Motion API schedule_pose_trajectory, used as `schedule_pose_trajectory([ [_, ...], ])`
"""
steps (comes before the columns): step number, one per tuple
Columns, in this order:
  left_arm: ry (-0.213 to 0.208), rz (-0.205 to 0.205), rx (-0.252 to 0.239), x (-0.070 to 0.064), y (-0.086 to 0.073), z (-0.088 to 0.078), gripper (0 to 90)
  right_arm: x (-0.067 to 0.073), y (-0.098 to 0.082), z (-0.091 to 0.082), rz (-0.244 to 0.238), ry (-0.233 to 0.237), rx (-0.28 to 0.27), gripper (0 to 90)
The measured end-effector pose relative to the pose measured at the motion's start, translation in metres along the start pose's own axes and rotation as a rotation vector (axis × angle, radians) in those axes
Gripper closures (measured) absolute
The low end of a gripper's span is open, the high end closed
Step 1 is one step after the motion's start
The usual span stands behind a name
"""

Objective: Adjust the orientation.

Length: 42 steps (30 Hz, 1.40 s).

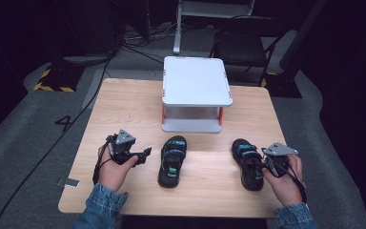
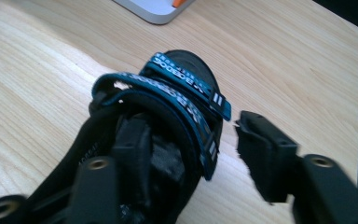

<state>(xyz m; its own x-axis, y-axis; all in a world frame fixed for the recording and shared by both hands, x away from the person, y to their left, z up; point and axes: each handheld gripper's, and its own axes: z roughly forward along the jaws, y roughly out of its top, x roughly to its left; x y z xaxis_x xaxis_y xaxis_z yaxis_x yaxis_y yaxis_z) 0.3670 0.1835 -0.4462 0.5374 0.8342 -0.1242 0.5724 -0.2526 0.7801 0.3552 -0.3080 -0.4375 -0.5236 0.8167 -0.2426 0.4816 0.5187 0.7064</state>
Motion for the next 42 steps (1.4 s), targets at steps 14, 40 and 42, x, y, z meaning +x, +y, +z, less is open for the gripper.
schedule_pose_trajectory([
  [14, -0.006, 0.014, 0.023, -0.003, -0.006, -0.002, 25.6, 0.033, 0.033, 0.005, -0.117, 0.055, -0.015, 75.6],
  [40, 0.041, -0.035, -0.021, 0.013, -0.019, -0.026, 25.6, 0.127, 0.107, 0.052, -0.169, 0.246, -0.113, 75.3],
  [42, 0.035, -0.043, -0.021, 0.013, -0.018, -0.025, 25.6, 0.131, 0.105, 0.055, -0.183, 0.243, -0.107, 74.8],
])
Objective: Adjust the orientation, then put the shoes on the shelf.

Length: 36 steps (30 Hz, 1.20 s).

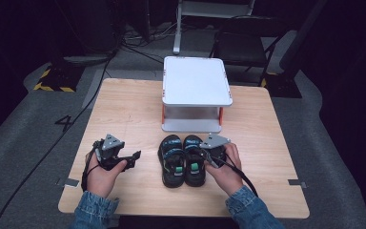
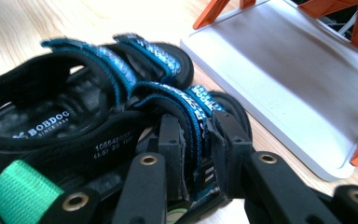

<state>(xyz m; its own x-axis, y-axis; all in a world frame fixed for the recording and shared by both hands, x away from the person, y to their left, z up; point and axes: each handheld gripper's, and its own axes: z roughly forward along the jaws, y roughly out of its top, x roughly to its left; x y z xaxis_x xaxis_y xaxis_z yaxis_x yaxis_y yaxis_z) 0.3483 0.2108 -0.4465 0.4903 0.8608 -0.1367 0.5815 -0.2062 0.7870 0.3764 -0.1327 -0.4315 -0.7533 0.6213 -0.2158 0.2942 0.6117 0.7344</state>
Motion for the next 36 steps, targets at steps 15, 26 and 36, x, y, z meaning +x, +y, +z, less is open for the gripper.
schedule_pose_trajectory([
  [15, 0.013, -0.020, -0.015, 0.014, 0.008, 0.002, 24.9, -0.008, -0.013, -0.018, 0.103, 0.007, -0.049, 44.5],
  [26, 0.089, -0.052, -0.018, 0.039, 0.008, -0.009, 24.0, -0.005, -0.013, -0.046, 0.292, 0.057, -0.120, 29.4],
  [36, 0.105, -0.057, -0.024, 0.044, 0.009, -0.003, 24.9, 0.025, 0.000, -0.036, 0.270, 0.144, -0.091, 22.3],
])
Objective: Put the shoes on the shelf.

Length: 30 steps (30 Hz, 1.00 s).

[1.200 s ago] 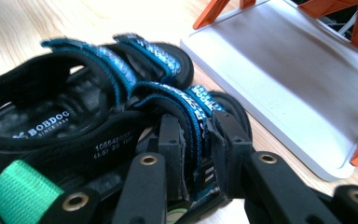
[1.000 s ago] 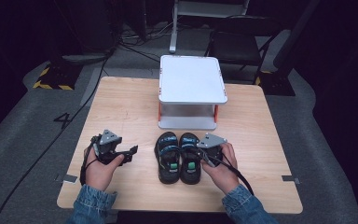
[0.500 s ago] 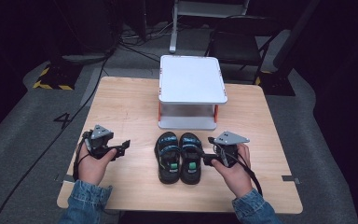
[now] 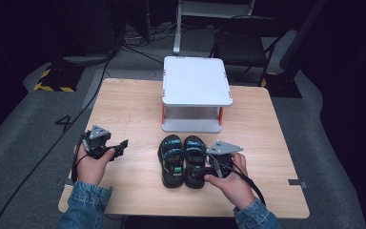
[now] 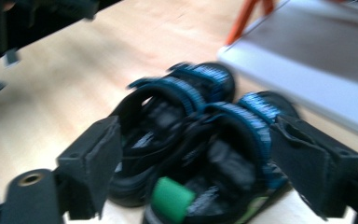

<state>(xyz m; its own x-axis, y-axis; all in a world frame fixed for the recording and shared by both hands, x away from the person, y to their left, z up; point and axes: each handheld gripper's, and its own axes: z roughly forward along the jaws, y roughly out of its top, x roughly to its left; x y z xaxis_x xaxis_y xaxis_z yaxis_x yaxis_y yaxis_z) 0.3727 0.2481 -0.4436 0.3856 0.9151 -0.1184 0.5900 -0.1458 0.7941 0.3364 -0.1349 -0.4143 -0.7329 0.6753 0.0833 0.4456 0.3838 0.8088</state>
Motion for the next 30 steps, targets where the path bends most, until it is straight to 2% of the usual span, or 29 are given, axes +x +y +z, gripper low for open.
schedule_pose_trajectory([
  [3, -0.011, 0.009, 0.007, -0.003, 0.000, 0.002, 24.7, 0.003, 0.000, 0.007, 0.023, 0.021, 0.036, 32.2],
  [5, -0.024, 0.021, 0.019, -0.008, 0.001, 0.005, 24.5, 0.004, 0.000, 0.010, 0.042, 0.024, 0.056, 34.3],
  [6, -0.029, 0.026, 0.021, -0.009, 0.001, 0.006, 24.4, 0.005, 0.000, 0.013, 0.053, 0.035, 0.073, 40.3],
  [7, -0.031, 0.030, 0.023, -0.011, 0.001, 0.007, 24.4, 0.005, -0.001, 0.015, 0.074, 0.050, 0.082, 42.4],
  [8, -0.031, 0.030, 0.023, -0.011, 0.001, 0.007, 24.4, 0.005, -0.001, 0.015, 0.074, 0.050, 0.082, 42.4],
  [9, -0.034, 0.033, 0.022, -0.012, 0.001, 0.008, 24.5, 0.004, -0.002, 0.019, 0.117, 0.075, 0.084, 43.6],
  [10, -0.034, 0.041, 0.026, -0.013, 0.001, 0.008, 24.5, 0.004, -0.002, 0.019, 0.117, 0.075, 0.084, 43.6],
  [13, -0.035, 0.040, 0.027, -0.014, 0.000, 0.009, 24.5, 0.002, -0.004, 0.024, 0.167, 0.076, 0.107, 45.1],
  [20, -0.036, 0.051, 0.033, -0.016, 0.000, 0.011, 25.0, 0.007, 0.001, 0.038, 0.201, 0.099, 0.107, 46.3],
  [23, -0.039, 0.057, 0.039, -0.017, -0.001, 0.012, 25.0, 0.008, 0.002, 0.038, 0.203, 0.099, 0.113, 46.3],
  [27, -0.037, 0.057, 0.039, -0.017, -0.001, 0.013, 25.0, 0.000, 0.002, 0.032, 0.266, 0.094, 0.094, 47.0],
  [30, -0.037, 0.061, 0.043, -0.017, -0.001, 0.014, 25.0, -0.002, 0.001, 0.034, 0.277, 0.085, 0.107, 46.8],
])
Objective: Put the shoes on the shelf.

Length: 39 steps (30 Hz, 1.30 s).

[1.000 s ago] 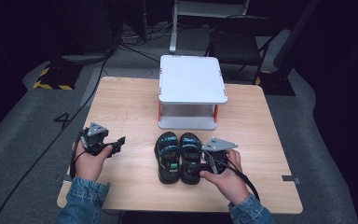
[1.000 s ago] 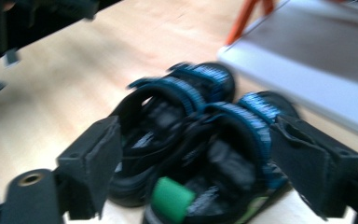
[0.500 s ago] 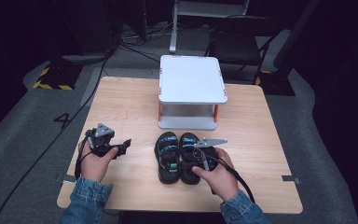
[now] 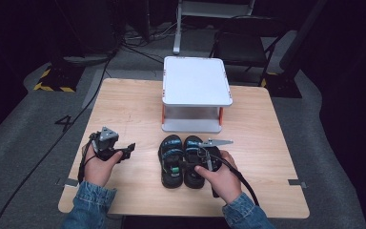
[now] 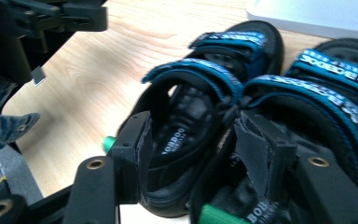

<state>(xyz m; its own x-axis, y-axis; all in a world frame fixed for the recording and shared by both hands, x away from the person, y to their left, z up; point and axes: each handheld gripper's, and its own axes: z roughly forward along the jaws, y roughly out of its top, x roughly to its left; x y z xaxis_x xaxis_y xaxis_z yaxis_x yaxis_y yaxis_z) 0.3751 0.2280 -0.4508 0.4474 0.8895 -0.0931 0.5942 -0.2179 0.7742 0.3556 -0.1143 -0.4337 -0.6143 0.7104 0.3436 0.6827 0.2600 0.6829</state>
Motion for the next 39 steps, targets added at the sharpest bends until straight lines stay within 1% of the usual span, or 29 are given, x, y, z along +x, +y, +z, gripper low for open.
schedule_pose_trajectory([
  [3, -0.001, 0.001, -0.001, -0.002, 0.000, 0.001, 25.0, 0.003, -0.001, 0.008, -0.004, -0.012, 0.012, 45.6],
  [4, -0.001, 0.001, -0.001, -0.002, 0.000, 0.001, 25.0, 0.003, -0.001, 0.008, -0.004, -0.012, 0.012, 45.6],
  [5, -0.001, 0.005, 0.002, -0.002, 0.000, 0.002, 25.0, 0.006, 0.000, 0.011, -0.011, -0.026, 0.014, 45.0],
  [8, -0.005, 0.006, 0.009, -0.003, -0.001, 0.003, 25.0, 0.008, 0.001, 0.013, -0.017, -0.035, 0.017, 45.2],
  [9, -0.008, 0.007, 0.007, -0.004, -0.001, 0.004, 25.0, 0.011, 0.000, 0.015, -0.022, -0.058, 0.017, 46.3],
  [10, -0.008, 0.007, 0.007, -0.004, -0.001, 0.004, 25.0, 0.011, 0.000, 0.015, -0.022, -0.058, 0.017, 46.3],
  [11, -0.014, 0.014, 0.009, -0.005, 0.000, 0.005, 25.0, 0.016, -0.003, 0.018, -0.027, -0.086, 0.013, 46.0],
  [12, -0.014, 0.014, 0.009, -0.005, 0.000, 0.005, 25.0, 0.016, -0.003, 0.018, -0.027, -0.086, 0.013, 46.0],
  [13, -0.013, 0.016, 0.010, -0.006, 0.000, 0.005, 25.0, 0.020, -0.003, 0.021, -0.034, -0.110, 0.032, 46.0],
  [14, -0.016, 0.021, 0.013, -0.007, 0.000, 0.006, 24.9, 0.022, -0.004, 0.022, -0.051, -0.122, 0.032, 46.0],
  [17, -0.017, 0.021, 0.013, -0.007, 0.000, 0.006, 24.8, 0.024, -0.005, 0.025, -0.071, -0.143, 0.035, 46.8],
  [18, -0.017, 0.021, 0.013, -0.007, 0.000, 0.006, 24.9, 0.024, -0.005, 0.025, -0.071, -0.143, 0.035, 46.8],
  [19, -0.019, 0.017, 0.014, -0.008, 0.000, 0.006, 24.9, 0.025, -0.006, 0.027, -0.086, -0.155, 0.041, 49.1],
  [20, -0.019, 0.017, 0.014, -0.008, 0.000, 0.006, 24.9, 0.025, -0.006, 0.027, -0.086, -0.155, 0.041, 49.1],
  [21, -0.019, 0.020, 0.013, -0.009, 0.000, 0.007, 24.9, 0.026, -0.006, 0.029, -0.095, -0.168, 0.054, 50.5],
  [23, -0.019, 0.020, 0.015, -0.009, 0.000, 0.007, 24.8, 0.027, -0.007, 0.031, -0.100, -0.178, 0.060, 51.6],
  [26, -0.023, 0.022, 0.017, -0.010, 0.000, 0.007, 24.8, 0.027, -0.007, 0.033, -0.085, -0.184, 0.069, 51.9],
  [27, -0.024, 0.024, 0.017, -0.010, 0.000, 0.008, 24.8, 0.026, -0.006, 0.035, -0.060, -0.184, 0.084, 52.2],
  [28, -0.024, 0.024, 0.017, -0.010, 0.000, 0.008, 24.8, 0.026, -0.006, 0.035, -0.060, -0.184, 0.084, 52.2],
  [29, -0.025, 0.025, 0.020, -0.010, 0.000, 0.008, 24.8, 0.026, -0.006, 0.036, -0.041, -0.181, 0.095, 52.8],
  [31, -0.027, 0.026, 0.019, -0.011, 0.000, 0.008, 24.8, 0.025, -0.004, 0.038, -0.039, -0.187, 0.116, 54.6],
  [32, -0.024, 0.025, 0.019, -0.011, 0.000, 0.008, 24.8, 0.026, -0.003, 0.038, -0.049, -0.194, 0.122, 55.3],
  [33, -0.024, 0.026, 0.019, -0.011, 0.000, 0.008, 24.8, 0.027, -0.001, 0.039, -0.066, -0.207, 0.146, 59.1],
  [34, -0.026, 0.029, 0.019, -0.010, 0.000, 0.008, 24.8, 0.027, -0.001, 0.039, -0.066, -0.207, 0.146, 59.1],
  [35, -0.029, 0.027, 0.020, -0.010, 0.000, 0.008, 24.8, 0.026, 0.001, 0.040, -0.081, -0.223, 0.165, 66.5],
  [36, -0.029, 0.027, 0.020, -0.010, 0.000, 0.008, 24.8, 0.026, 0.001, 0.040, -0.081, -0.223, 0.165, 66.5],
  [37, -0.030, 0.025, 0.019, -0.010, 0.000, 0.008, 24.8, 0.023, 0.002, 0.040, -0.089, -0.223, 0.175, 72.4],
  [38, -0.030, 0.025, 0.019, -0.010, 0.000, 0.008, 24.8, 0.023, 0.002, 0.040, -0.089, -0.223, 0.175, 72.4],
  [39, -0.029, 0.018, 0.017, -0.010, -0.001, 0.009, 24.8, 0.021, 0.003, 0.040, -0.097, -0.219, 0.186, 74.7],
])
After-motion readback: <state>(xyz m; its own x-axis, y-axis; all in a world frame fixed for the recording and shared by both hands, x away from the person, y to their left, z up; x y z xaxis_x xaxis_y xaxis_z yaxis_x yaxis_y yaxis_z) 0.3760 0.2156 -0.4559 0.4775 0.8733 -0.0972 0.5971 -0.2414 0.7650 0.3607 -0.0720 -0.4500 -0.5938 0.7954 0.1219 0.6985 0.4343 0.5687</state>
